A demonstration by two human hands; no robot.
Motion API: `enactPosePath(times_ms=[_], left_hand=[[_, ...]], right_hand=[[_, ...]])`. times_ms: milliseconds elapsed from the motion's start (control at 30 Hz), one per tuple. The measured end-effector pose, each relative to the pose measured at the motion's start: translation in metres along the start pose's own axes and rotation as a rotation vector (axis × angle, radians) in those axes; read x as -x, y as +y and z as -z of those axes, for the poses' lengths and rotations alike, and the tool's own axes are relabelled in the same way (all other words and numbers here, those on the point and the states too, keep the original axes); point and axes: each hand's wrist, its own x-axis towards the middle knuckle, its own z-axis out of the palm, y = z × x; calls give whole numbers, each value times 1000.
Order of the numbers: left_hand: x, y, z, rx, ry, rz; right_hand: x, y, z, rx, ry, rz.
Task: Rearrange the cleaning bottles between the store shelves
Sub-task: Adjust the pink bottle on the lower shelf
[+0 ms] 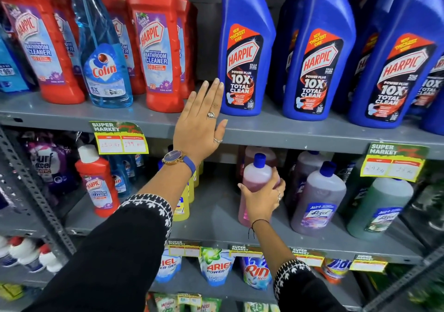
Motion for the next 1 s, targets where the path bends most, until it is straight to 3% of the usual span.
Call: enactPosePath(times_ms=[367,567,700,833,1000], left_hand=[[-2,3,11,44,-108,24],[29,-12,42,203,-66,93],[59,-76,64,121,-54,62],[79,-185,96,60,-50,132],[113,-295,124,-44,61,266]], right_hand=[[51,19,16,218,-77,172],[124,-16,-20,207,-272,398],[180,-63,-61,175,-415,592],[233,-138,-108,104,-537,745],[256,-241,-138,-201,-397,933]])
